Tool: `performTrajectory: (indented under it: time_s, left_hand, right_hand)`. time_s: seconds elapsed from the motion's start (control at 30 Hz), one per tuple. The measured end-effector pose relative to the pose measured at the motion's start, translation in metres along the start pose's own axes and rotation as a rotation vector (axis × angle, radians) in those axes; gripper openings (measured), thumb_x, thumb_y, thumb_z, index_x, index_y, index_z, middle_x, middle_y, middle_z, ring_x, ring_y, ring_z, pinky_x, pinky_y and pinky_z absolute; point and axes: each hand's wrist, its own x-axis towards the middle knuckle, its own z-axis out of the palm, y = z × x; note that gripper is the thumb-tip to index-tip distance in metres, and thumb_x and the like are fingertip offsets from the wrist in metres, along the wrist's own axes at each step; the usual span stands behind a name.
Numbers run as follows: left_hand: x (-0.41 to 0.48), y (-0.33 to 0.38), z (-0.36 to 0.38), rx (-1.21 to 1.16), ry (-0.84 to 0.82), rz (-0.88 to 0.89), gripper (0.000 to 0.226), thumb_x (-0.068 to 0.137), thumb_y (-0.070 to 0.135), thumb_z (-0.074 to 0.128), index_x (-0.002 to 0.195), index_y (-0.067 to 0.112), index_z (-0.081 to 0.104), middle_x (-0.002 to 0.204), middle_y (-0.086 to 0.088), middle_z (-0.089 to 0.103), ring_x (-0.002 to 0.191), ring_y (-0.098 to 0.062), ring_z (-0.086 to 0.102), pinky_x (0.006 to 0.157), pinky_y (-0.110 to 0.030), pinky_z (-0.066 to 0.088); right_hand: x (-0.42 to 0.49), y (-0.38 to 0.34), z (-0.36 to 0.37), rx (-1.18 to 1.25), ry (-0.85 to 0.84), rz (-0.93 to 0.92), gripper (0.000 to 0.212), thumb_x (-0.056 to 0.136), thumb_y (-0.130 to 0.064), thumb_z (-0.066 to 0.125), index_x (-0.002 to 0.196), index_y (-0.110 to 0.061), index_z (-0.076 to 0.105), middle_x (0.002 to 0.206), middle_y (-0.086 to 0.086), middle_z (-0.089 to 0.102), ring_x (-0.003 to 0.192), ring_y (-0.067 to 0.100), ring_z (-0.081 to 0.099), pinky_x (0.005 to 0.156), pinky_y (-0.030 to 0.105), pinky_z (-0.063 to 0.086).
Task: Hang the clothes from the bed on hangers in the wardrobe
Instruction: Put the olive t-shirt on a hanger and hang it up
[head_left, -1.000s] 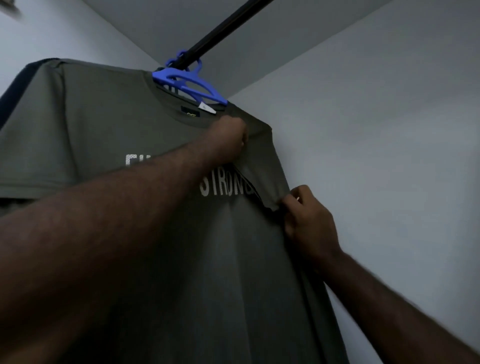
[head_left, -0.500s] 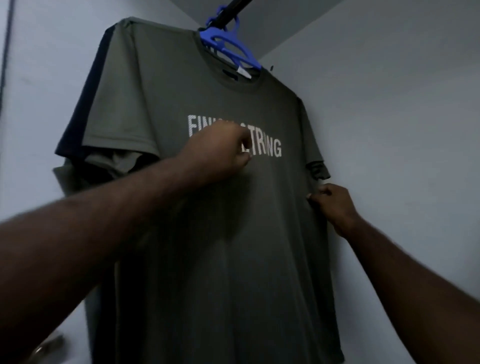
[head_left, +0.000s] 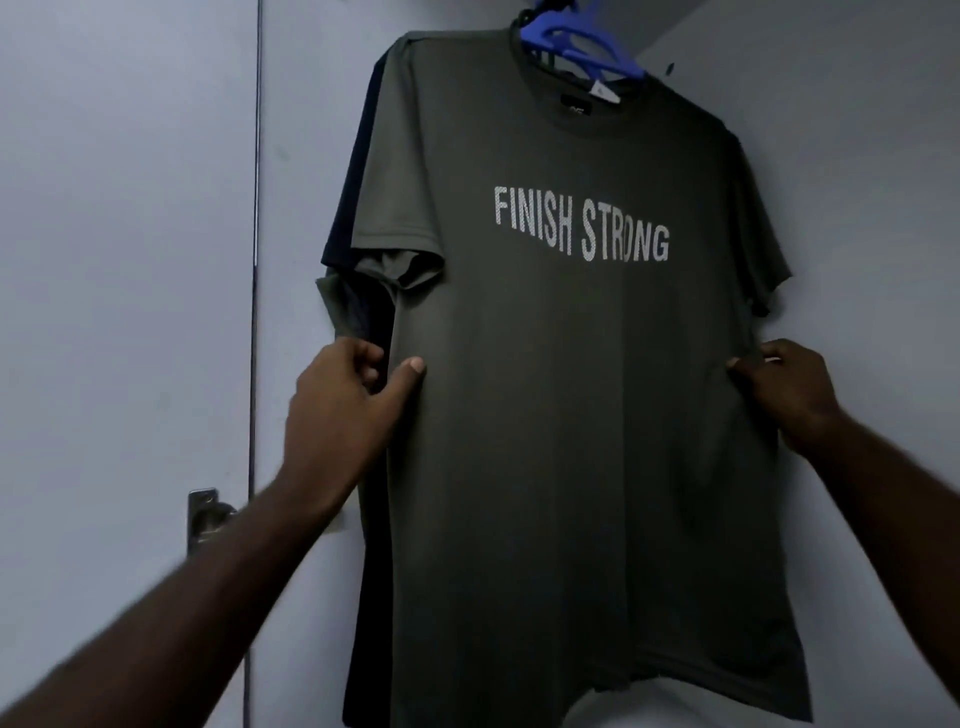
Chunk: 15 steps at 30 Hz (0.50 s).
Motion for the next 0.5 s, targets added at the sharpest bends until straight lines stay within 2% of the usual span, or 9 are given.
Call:
performTrajectory:
  time_s: [0.07,0.13,0.17,0.27,0.33,0.43,0.5]
  left_hand:
    - [0.001,0.003,0.009,0.046,-0.108,-0.066,0.028,0.087,0.042,0.066,0.081,0.016,0.061,0.076,0.005,0.062,0.071,-0.013,0.059,0.061,-0.029,0.046]
    - [0.002,0.004,0.012,0.02,-0.089,-0.078,0.031,0.09,0.032,0.064,0.068,0.012,0.057,0.066,0.0,0.059,0.063,-0.016,0.056,0.054,-0.026,0.039]
    - [0.001,0.004,0.012,0.004,-0.039,-0.083,0.03,0.091,0.03,0.063,0.069,0.01,0.057,0.067,-0.002,0.059,0.062,-0.018,0.055,0.053,-0.027,0.037]
    - [0.003,-0.006,0.005,-0.031,0.109,-0.124,0.024,0.094,0.028,0.059,0.084,0.006,0.06,0.079,-0.006,0.061,0.075,-0.024,0.057,0.063,-0.03,0.037]
    - [0.003,-0.013,-0.001,-0.007,0.127,-0.165,0.023,0.096,0.028,0.054,0.091,0.006,0.057,0.085,-0.006,0.059,0.085,-0.028,0.057,0.069,-0.03,0.036]
    - [-0.008,-0.013,-0.011,-0.006,0.054,-0.161,0.029,0.096,0.039,0.056,0.1,0.011,0.056,0.089,0.0,0.057,0.09,-0.026,0.058,0.072,-0.03,0.039]
    - [-0.029,-0.01,-0.014,-0.045,-0.107,-0.187,0.044,0.089,0.048,0.063,0.116,0.014,0.054,0.101,0.004,0.058,0.092,-0.019,0.058,0.077,-0.032,0.047]
  right_hand:
    - [-0.005,0.0,-0.002,0.013,-0.03,-0.019,0.031,0.086,-0.027,0.071,0.093,0.003,0.064,0.097,0.021,0.066,0.093,0.041,0.063,0.088,0.051,0.054]
    - [-0.007,-0.001,-0.003,0.036,-0.06,-0.016,0.037,0.089,-0.026,0.067,0.095,0.01,0.062,0.099,0.026,0.066,0.092,0.042,0.063,0.087,0.052,0.053]
    - [-0.008,0.0,-0.005,0.037,-0.064,-0.016,0.038,0.091,-0.027,0.065,0.098,0.011,0.061,0.102,0.026,0.066,0.095,0.042,0.062,0.089,0.052,0.053]
    - [-0.007,0.01,-0.013,0.005,-0.047,-0.027,0.036,0.096,-0.027,0.058,0.105,0.008,0.06,0.109,0.023,0.064,0.1,0.041,0.06,0.095,0.05,0.05]
    - [-0.009,0.015,-0.021,0.012,-0.034,-0.016,0.032,0.098,-0.028,0.056,0.109,0.002,0.061,0.112,0.02,0.064,0.1,0.035,0.06,0.094,0.044,0.049]
    - [-0.021,0.016,-0.03,0.122,-0.11,0.038,0.038,0.093,-0.038,0.064,0.115,-0.007,0.063,0.115,0.011,0.064,0.1,0.027,0.06,0.095,0.041,0.05]
    - [-0.041,0.019,-0.031,0.236,-0.258,0.06,0.044,0.087,-0.035,0.072,0.123,-0.011,0.061,0.115,0.004,0.065,0.098,0.022,0.064,0.091,0.038,0.054]
